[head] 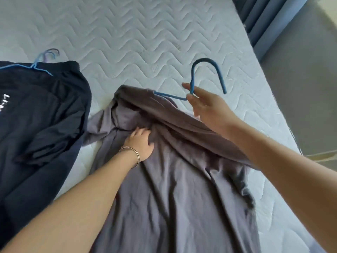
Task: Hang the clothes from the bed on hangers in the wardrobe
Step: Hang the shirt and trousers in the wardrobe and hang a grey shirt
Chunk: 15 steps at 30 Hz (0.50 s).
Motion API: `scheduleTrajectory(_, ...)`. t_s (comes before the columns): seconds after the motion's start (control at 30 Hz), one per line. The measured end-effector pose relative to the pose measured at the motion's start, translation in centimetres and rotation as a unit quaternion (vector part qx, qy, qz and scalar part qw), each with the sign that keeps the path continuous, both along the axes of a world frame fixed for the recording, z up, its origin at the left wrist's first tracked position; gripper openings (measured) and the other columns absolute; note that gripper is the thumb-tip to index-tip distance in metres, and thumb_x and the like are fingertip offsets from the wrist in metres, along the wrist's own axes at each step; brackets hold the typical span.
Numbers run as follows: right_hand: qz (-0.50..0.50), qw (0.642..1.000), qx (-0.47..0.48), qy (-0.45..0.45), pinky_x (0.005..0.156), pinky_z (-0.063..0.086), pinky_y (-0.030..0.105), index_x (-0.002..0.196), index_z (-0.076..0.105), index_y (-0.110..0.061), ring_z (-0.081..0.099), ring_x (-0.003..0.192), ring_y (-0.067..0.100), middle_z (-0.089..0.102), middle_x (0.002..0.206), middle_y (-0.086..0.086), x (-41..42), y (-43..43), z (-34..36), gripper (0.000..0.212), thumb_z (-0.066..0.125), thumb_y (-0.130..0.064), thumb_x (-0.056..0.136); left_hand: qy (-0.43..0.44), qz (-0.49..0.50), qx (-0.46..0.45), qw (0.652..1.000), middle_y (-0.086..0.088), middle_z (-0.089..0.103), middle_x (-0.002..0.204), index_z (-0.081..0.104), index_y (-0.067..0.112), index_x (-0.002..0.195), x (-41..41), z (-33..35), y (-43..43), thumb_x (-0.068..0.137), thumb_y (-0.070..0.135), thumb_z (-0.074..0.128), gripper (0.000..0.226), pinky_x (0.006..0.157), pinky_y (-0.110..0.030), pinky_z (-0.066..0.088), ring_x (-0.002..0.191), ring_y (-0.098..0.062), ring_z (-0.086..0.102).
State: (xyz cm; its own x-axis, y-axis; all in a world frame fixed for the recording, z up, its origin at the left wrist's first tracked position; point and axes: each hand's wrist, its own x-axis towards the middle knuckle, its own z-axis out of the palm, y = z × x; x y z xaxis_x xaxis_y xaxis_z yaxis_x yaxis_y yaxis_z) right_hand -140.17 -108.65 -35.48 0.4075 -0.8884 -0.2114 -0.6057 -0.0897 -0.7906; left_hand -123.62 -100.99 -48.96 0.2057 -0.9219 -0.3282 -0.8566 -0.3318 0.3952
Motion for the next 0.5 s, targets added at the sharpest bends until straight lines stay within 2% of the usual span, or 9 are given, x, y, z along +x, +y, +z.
scheduleTrajectory(0.07, -0.04, 0.989, 0.09, -0.108, 0.044, 0.03, 0.016, 0.117, 0.059, -0.037, 0.032, 0.047, 0.006, 0.035, 0.058, -0.004, -0.5, 2.5, 4.3, 0.026, 0.043, -0.029, 0.097, 0.117, 0.033, -0.043, 0.992, -0.009, 0.054, 0.133, 0.055, 0.008, 0.124, -1.4, 5.4, 2.3, 0.091, 0.02, 0.049, 0.036, 0.102, -0.022, 0.033, 0.124, -0.022, 0.049)
scheduleTrajectory(0.13, -0.056, 0.965, 0.158, -0.203, 0.046, 0.027, 0.021, 0.102, 0.064, -0.032, 0.033, 0.049, 0.011, 0.036, 0.057, -0.002, -1.0, 5.1, 9.5, 0.021, 0.045, -0.027, 0.097, 0.197, 0.068, -0.154, 0.966, -0.005, 0.063, 0.118, 0.062, 0.01, 0.113, -2.7, 12.2, 5.6, 0.091, 0.015, 0.051, 0.026, 0.088, -0.011, 0.038, 0.105, -0.009, 0.059)
scheduleTrajectory(0.2, -0.04, 0.943, 0.206, -0.26, 0.049, 0.034, 0.021, 0.095, 0.065, -0.027, 0.039, 0.052, 0.011, 0.041, 0.061, 0.0, -1.2, 8.1, 15.1, 0.019, 0.046, -0.025, 0.096, 0.276, 0.087, -0.242, 0.926, 0.003, 0.066, 0.104, 0.064, 0.02, 0.102, -4.0, 19.6, 9.2, 0.091, 0.015, 0.051, 0.018, 0.079, -0.001, 0.041, 0.088, 0.007, 0.059)
scheduleTrajectory(0.23, -0.032, 0.934, 0.223, -0.277, 0.05, 0.039, 0.019, 0.093, 0.065, -0.026, 0.043, 0.054, 0.01, 0.045, 0.063, 0.0, -1.2, 9.6, 18.0, 0.018, 0.048, -0.024, 0.095, 0.307, 0.088, -0.272, 0.908, 0.009, 0.066, 0.099, 0.063, 0.026, 0.096, -4.5, 23.6, 10.9, 0.091, 0.017, 0.051, 0.016, 0.078, 0.001, 0.042, 0.087, 0.009, 0.058)
scheduleTrajectory(0.33, -0.015, 0.911, 0.258, -0.322, 0.061, 0.048, 0.019, 0.094, 0.065, -0.021, 0.052, 0.059, 0.009, 0.052, 0.067, 0.0, -0.4, 13.9, 26.5, 0.016, 0.049, -0.019, 0.095, 0.369, 0.09, -0.3, 0.875, 0.014, 0.064, 0.093, 0.055, 0.032, 0.087, -5.3, 34.9, 15.2, 0.089, 0.019, 0.053, 0.014, 0.075, 0.001, 0.043, 0.087, 0.006, 0.059)
scheduleTrajectory(0.4, -0.005, 0.89, 0.27, -0.368, 0.066, 0.046, 0.023, 0.097, 0.061, -0.017, 0.053, 0.064, 0.011, 0.051, 0.07, 0.002, 0.7, 16.4, 32.0, 0.016, 0.045, -0.013, 0.096, 0.369, 0.068, -0.284, 0.882, 0.01, 0.063, 0.098, 0.051, 0.032, 0.088, -5.5, 40.9, 17.5, 0.088, 0.021, 0.055, 0.012, 0.075, -0.001, 0.044, 0.089, 0.001, 0.061)
scheduleTrajectory(0.43, 0.007, 0.884, 0.265, -0.385, 0.067, 0.046, 0.025, 0.097, 0.059, -0.016, 0.055, 0.069, 0.013, 0.053, 0.073, 0.003, 1.4, 17.7, 34.5, 0.017, 0.043, -0.011, 0.096, 0.365, 0.055, -0.273, 0.888, 0.007, 0.064, 0.102, 0.049, 0.033, 0.09, -5.4, 43.4, 18.7, 0.087, 0.023, 0.056, 0.012, 0.079, -0.004, 0.046, 0.092, -0.001, 0.062)
scheduleTrajectory(0.5, 0.05, 0.89, 0.235, -0.387, 0.071, 0.046, 0.027, 0.098, 0.061, -0.017, 0.06, 0.09, 0.016, 0.062, 0.084, 0.006, 2.8, 19.7, 39.1, 0.02, 0.042, -0.009, 0.095, 0.377, 0.061, -0.247, 0.891, 0.0, 0.067, 0.11, 0.05, 0.031, 0.097, -4.9, 48.3, 21.1, 0.088, 0.033, 0.054, 0.01, 0.09, -0.02, 0.051, 0.098, -0.01, 0.066)
